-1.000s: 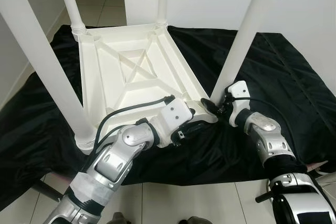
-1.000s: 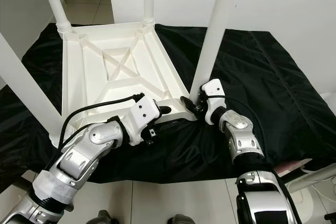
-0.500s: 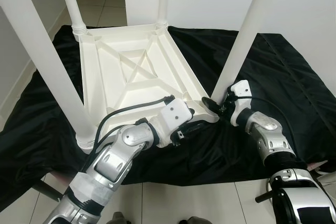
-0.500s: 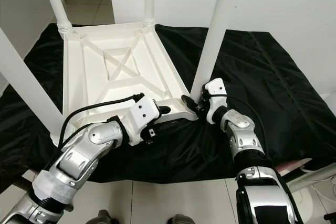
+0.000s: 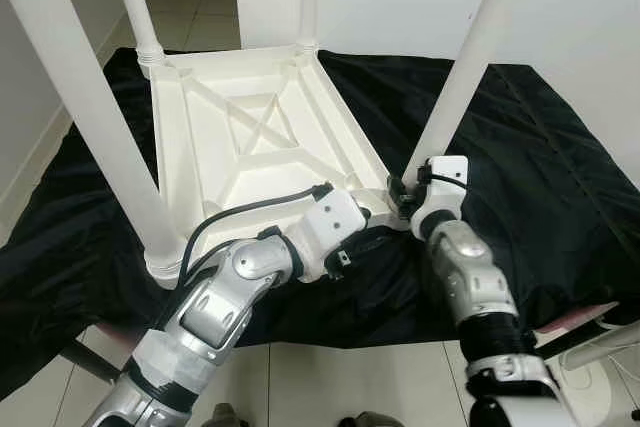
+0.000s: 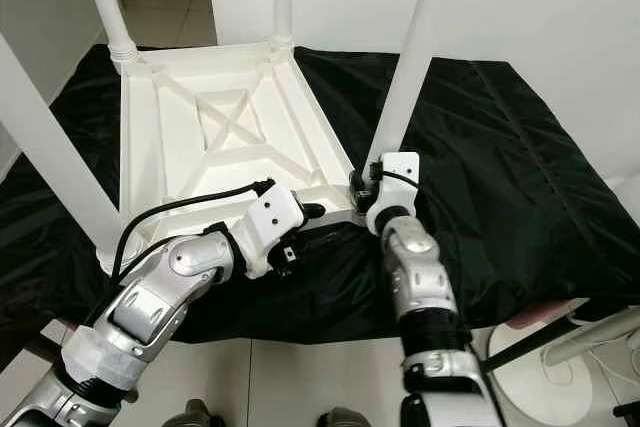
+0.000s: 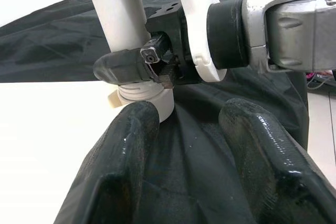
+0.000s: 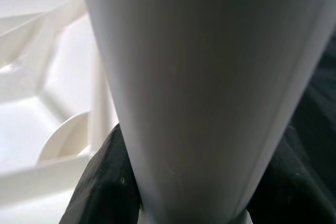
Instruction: Building children table
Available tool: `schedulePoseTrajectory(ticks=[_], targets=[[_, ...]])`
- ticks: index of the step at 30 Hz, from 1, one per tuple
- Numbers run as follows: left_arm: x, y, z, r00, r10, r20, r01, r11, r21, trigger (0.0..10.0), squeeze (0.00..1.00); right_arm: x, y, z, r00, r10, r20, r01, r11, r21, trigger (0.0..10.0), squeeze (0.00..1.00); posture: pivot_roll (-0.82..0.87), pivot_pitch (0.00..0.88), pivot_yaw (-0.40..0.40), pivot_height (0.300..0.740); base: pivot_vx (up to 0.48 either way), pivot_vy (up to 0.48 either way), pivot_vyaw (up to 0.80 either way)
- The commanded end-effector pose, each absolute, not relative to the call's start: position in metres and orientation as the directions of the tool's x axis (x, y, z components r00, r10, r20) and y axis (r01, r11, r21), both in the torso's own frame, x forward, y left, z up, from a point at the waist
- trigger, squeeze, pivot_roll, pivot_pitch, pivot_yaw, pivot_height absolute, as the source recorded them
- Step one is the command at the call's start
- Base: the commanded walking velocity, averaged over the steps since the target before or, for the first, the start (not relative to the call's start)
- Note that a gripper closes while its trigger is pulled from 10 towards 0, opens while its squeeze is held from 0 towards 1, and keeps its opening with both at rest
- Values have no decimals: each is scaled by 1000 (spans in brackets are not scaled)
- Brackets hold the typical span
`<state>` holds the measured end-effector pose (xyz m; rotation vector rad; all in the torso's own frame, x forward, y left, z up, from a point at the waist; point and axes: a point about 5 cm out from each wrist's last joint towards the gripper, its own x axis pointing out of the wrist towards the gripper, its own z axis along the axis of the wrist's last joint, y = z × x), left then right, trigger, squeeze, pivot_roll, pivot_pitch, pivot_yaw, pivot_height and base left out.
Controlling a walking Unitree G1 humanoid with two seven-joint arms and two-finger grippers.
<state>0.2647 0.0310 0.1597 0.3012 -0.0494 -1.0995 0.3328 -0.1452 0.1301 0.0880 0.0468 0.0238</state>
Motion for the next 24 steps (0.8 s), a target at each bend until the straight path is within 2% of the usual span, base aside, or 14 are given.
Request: schedulePoseTrajectory(ticks=[1,2,7,16,17,18,20,24], targets=[[260,29,159,427,-896,-122,882,384,272,10000,0,334,-151,139,997,-68,-20,70,987,142,10000,0,-26,0,-34,740,0,0,0],[260,29,159,426,-896,-122,883,383,271,10000,0,333,-146,140,991,-135,-16,136,974,179,10000,0,-26,0,-35,740,0,0,0],[261,28,159,425,-897,-122,884,381,271,10000,0,332,-134,144,972,-234,-21,233,949,213,10000,0,-23,0,-36,740,0,0,0],[260,28,159,427,-896,-121,883,384,270,10000,0,329,-132,145,962,-262,-71,271,948,170,10000,0,-19,0,-42,740,0,0,0],[260,28,159,428,-896,-121,883,386,269,10000,0,328,-130,144,970,-230,-73,239,954,182,10000,39,-18,0,-45,740,0,0,0],[260,28,159,430,-895,-120,882,387,269,10000,0,327,-129,144,975,-211,-66,220,959,181,10000,988,-18,0,-47,740,0,0,0],[260,28,159,430,-895,-119,882,388,268,10000,0,325,-127,149,986,-167,-5,166,971,169,10000,1000,-16,0,-49,740,0,0,0],[259,28,159,432,-894,-119,881,390,268,10000,0,325,-128,150,990,-142,3,139,972,192,10000,1000,-16,0,-50,740,0,0,0]])
